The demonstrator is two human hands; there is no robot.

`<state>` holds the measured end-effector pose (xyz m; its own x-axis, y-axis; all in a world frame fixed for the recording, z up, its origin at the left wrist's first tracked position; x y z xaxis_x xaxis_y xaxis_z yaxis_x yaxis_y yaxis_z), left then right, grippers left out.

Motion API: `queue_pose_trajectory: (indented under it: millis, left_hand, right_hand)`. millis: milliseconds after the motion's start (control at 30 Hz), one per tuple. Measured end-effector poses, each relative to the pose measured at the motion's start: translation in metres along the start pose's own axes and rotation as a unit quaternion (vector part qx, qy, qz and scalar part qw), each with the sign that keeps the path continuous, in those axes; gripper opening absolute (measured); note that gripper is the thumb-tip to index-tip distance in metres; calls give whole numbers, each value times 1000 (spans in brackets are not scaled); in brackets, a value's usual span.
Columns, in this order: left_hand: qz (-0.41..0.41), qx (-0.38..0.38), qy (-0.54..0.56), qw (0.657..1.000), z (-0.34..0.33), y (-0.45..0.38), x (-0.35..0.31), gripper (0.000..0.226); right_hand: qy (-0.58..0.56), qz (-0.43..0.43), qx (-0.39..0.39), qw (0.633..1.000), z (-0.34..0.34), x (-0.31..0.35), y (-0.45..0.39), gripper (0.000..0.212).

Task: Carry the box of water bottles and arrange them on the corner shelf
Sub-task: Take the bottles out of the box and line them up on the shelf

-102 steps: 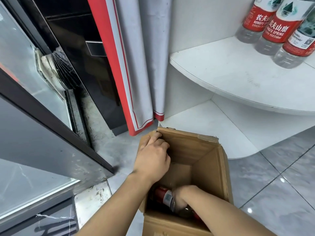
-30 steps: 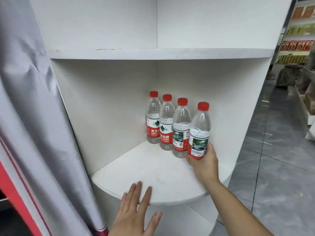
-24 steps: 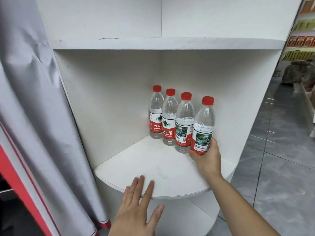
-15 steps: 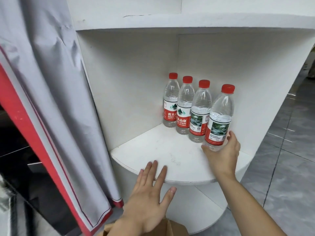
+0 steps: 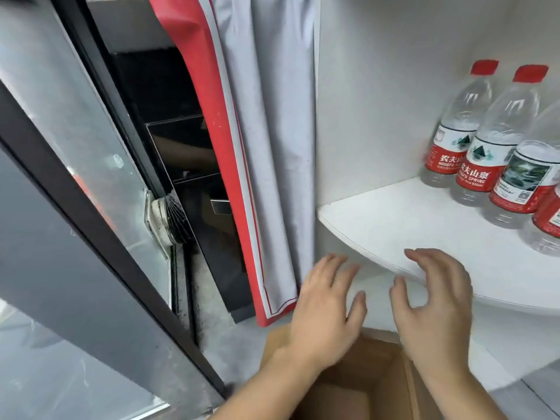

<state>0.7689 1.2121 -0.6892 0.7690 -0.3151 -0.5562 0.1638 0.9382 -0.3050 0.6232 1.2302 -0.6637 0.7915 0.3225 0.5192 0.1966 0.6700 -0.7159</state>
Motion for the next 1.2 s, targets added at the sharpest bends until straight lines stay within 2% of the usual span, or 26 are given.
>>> queue_pose_trajectory:
  millis: [67,167,267,333,400,467,533,633,667,800,933,1000,1067,1133,1200]
  left_hand:
    - [69,6,-30,997,-1,23,35,55]
    - [206,125,-86,967,-18,61,85,80]
    - [309,224,-51,923,-33,88,109,103]
    - [334,248,-30,909,-37,93,112,99]
    - [316,245,-52,915,-38,92,110,85]
    - [307,244,-65,918,-38,91,106,79]
    - [307,242,-66,918,-38,91,106,73]
    - [328,252,-76,907,-28,93,105,33]
    - [334,263,-78,902,-22,95,105,26]
    - [362,277,-105,884,2,106,117,23]
    - [370,278,-139,875,16,113,128,21]
    - [360,244,-147,888,20,111,128,25]
    - [324,157,-134,923,24,103,119,41]
    - [257,61,-53,963,31,93,102,37]
    - [198,31,30,979,34,86,86,26]
  right_hand:
    - [1,11,29,1000,-11,-1,26,30]
    - [5,-18,136,991,-31,-11,63,44]
    - [115,7,269,956,-52,-26,93,60]
    - [184,-5,365,912,-65,-39,110,77]
    - [232,-21,403,885,-71,-49,120,92]
    - [250,-23,407,878,-73,-49,120,98]
    - [256,-18,395,882,-73,-45,118,94]
    - [255,-3,386,886,-73,-36,120,82]
    - [252,2,388,887,-73,-33,121,81]
    - [244,31,398,884,-84,-12,132,70]
    - [237,54,407,880,-92,5,135,68]
    - [238,53,405,881,-92,8,132,66]
    - [244,45,406,880,-90,8,132,62]
    - [243,28,406,880,-87,10,132,53]
    - [211,30,403,890,-86,11,128,43]
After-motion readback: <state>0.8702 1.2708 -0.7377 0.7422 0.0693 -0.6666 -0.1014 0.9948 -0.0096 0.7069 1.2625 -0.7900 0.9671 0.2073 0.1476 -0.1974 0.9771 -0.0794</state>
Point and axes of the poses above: each hand's wrist, its own y-axis away from the middle knuckle, its own z-axis out of the back of the hand, x = y × z, the point moved 3 cm from there along -y, towards the middle knuckle, and after that the axes turned 6 degrees about z, right-handed, at the moved point
